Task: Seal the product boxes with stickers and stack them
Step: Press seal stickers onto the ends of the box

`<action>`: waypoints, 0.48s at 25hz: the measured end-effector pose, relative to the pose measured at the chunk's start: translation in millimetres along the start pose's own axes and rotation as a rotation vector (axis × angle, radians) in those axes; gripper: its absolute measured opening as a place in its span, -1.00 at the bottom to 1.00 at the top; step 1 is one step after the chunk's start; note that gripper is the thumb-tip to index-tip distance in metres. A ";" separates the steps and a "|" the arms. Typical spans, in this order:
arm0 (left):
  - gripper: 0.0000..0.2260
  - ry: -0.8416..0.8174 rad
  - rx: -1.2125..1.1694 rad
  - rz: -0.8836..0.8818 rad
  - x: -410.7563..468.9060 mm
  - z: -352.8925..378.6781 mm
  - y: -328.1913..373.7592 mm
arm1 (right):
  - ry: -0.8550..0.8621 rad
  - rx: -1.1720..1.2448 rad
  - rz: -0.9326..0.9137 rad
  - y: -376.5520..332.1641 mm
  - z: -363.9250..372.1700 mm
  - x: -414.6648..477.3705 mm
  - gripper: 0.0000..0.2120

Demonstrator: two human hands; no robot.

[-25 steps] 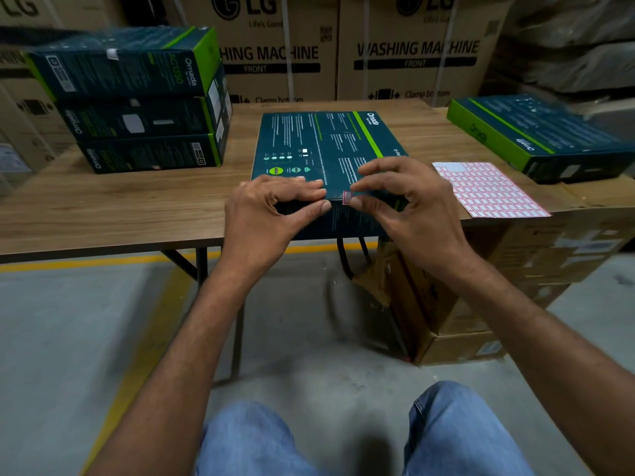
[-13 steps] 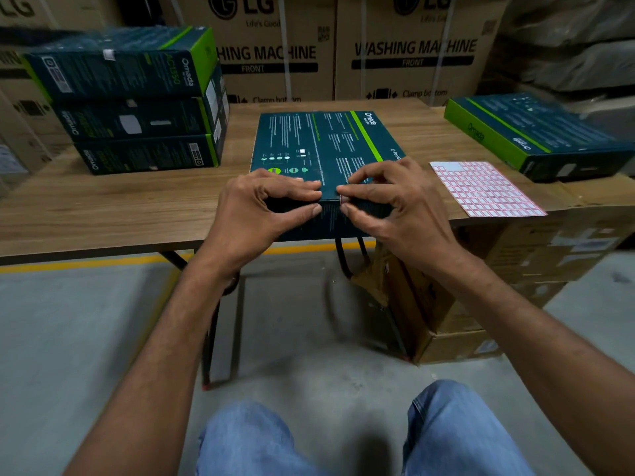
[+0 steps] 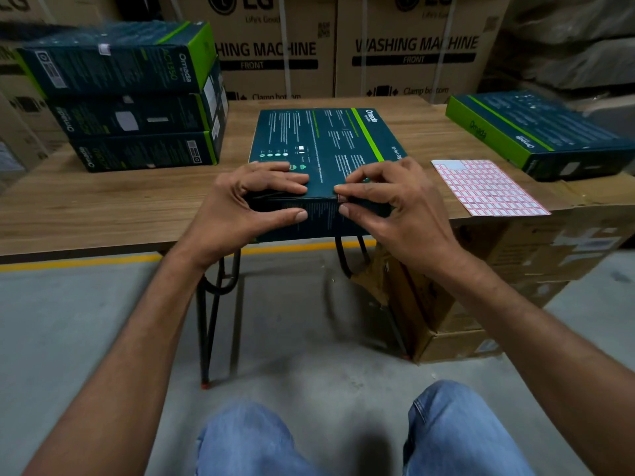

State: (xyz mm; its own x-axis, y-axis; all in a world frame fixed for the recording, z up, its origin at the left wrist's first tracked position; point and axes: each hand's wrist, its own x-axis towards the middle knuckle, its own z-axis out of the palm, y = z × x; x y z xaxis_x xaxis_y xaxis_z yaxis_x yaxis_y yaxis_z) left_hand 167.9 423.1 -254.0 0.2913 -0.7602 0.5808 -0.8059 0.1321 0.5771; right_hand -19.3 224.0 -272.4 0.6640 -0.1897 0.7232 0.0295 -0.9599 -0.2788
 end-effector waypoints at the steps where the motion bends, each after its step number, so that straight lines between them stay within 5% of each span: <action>1: -0.66 0.016 0.002 -0.004 -0.4 1.0 -2.0 | -0.008 -0.013 -0.008 0.4 -0.2 -0.5 -0.70; 7: -0.68 0.098 -0.060 -0.007 -0.6 7.0 -3.9 | 0.040 0.074 0.037 -0.8 -3.6 -0.2 -0.71; 12: -0.68 0.098 -0.072 -0.005 1.4 6.8 -6.2 | -0.057 -0.104 -0.078 5.0 -1.8 1.6 -0.69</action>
State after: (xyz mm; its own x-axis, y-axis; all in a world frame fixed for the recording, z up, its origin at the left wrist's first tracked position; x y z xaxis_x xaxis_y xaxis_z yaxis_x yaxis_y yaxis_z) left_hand 169.8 416.9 -260.7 0.3469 -0.6954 0.6293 -0.7661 0.1769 0.6178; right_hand -19.5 218.6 -271.4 0.7041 -0.1040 0.7024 0.0070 -0.9881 -0.1533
